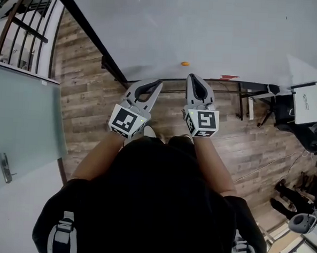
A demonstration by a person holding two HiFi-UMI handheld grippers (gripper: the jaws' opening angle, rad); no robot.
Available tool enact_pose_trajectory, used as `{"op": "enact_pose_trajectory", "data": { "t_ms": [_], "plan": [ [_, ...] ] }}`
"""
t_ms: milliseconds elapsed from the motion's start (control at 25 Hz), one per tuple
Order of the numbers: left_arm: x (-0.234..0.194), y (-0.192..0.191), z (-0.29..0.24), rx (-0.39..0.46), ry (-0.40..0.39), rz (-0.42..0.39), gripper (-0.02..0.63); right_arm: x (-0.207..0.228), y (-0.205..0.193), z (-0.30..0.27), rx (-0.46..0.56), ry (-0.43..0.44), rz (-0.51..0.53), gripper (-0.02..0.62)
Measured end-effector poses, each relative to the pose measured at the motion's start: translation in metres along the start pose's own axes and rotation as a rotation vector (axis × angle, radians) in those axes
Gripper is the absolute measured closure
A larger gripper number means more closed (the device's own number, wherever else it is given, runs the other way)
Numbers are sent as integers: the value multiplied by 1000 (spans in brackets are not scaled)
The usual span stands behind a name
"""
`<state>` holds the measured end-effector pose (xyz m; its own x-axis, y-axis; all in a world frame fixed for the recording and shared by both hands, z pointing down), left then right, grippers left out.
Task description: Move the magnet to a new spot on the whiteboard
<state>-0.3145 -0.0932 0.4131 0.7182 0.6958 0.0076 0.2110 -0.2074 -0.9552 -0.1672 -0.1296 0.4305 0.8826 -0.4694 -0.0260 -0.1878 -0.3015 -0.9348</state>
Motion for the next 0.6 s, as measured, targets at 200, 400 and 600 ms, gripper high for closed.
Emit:
{"op": "enact_pose_trajectory", "data": {
  "t_ms": [200, 400, 600],
  "plan": [
    [-12, -8, -11, -15, -20, -9, 604, 4, -9, -23, -16, -61, -12, 592],
    [-18, -12, -22, -15, -35, -17, 604, 10, -18, -41, -51, -89, -12, 586],
    [-23, -12, -33, -15, -37, -27, 604, 16, -25, -54, -59, -101, -9, 572]
  ]
}}
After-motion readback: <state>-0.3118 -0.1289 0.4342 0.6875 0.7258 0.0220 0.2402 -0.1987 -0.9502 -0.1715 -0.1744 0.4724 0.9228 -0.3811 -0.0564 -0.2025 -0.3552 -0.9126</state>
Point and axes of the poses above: the fingertips, and each gripper's own axes: z backward along the fingers, x to its right, y out of its top, the point moved 5 cm from there along z, backward along the fingers, and after that the axes turned 13 degrees about -x, right-handed, at the moved point
